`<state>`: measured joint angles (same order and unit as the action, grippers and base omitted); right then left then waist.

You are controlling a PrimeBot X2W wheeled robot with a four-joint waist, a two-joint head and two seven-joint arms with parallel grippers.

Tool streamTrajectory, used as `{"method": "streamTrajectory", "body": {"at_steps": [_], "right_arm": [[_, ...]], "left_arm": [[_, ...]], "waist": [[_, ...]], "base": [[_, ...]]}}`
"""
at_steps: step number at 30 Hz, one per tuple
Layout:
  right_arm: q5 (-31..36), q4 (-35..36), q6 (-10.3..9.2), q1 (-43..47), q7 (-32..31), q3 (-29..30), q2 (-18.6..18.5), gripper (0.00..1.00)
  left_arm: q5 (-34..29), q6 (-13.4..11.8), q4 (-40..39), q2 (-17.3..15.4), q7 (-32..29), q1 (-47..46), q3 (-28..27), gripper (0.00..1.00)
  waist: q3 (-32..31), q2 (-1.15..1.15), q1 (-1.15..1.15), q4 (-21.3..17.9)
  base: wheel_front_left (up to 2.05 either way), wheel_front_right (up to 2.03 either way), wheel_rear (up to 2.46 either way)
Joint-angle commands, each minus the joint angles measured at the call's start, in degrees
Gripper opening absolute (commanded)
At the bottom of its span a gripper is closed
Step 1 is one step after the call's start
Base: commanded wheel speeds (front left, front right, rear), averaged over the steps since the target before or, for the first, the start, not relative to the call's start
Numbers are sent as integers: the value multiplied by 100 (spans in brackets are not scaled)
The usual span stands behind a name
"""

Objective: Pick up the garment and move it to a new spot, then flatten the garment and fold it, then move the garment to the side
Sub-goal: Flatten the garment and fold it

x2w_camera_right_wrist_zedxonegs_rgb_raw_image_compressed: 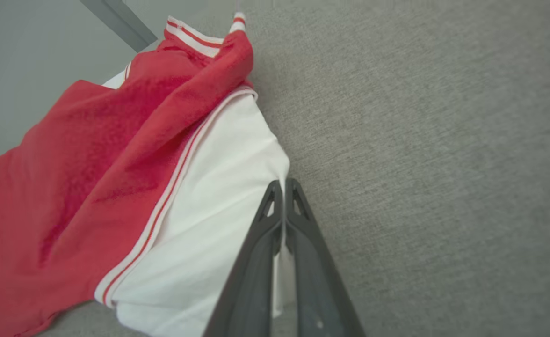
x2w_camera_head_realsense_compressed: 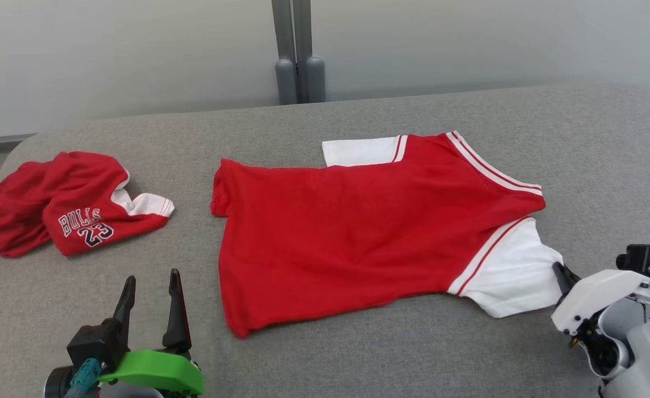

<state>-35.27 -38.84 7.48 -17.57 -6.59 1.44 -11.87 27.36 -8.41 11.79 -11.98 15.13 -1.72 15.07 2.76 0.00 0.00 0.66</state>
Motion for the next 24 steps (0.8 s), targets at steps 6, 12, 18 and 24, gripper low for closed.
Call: {"method": "streamTrajectory", "body": {"at_steps": [6,12,18,24], "right_arm": [[-2,413,3,371,-290,254,-209,0],[184,715,3,569,-421,415,-28,100],[350,1166,3,716,-223,523,68,100],[556,1960,3,950,377,422,100,100]], "left_arm": [[-123,77,96,66,1,113,-52,100],[-107,165,241,70,2,60,-40,100],[-97,183,298,15,2,-29,-49,100],[-211,165,10,-44,2,49,-218,100]], "waist": [[-75,0,0,-263],[-49,0,0,-367],[-62,0,0,-381],[-200,0,0,-321]], "base": [[0,0,0],[0,0,0],[0,0,0],[0,0,0]]}}
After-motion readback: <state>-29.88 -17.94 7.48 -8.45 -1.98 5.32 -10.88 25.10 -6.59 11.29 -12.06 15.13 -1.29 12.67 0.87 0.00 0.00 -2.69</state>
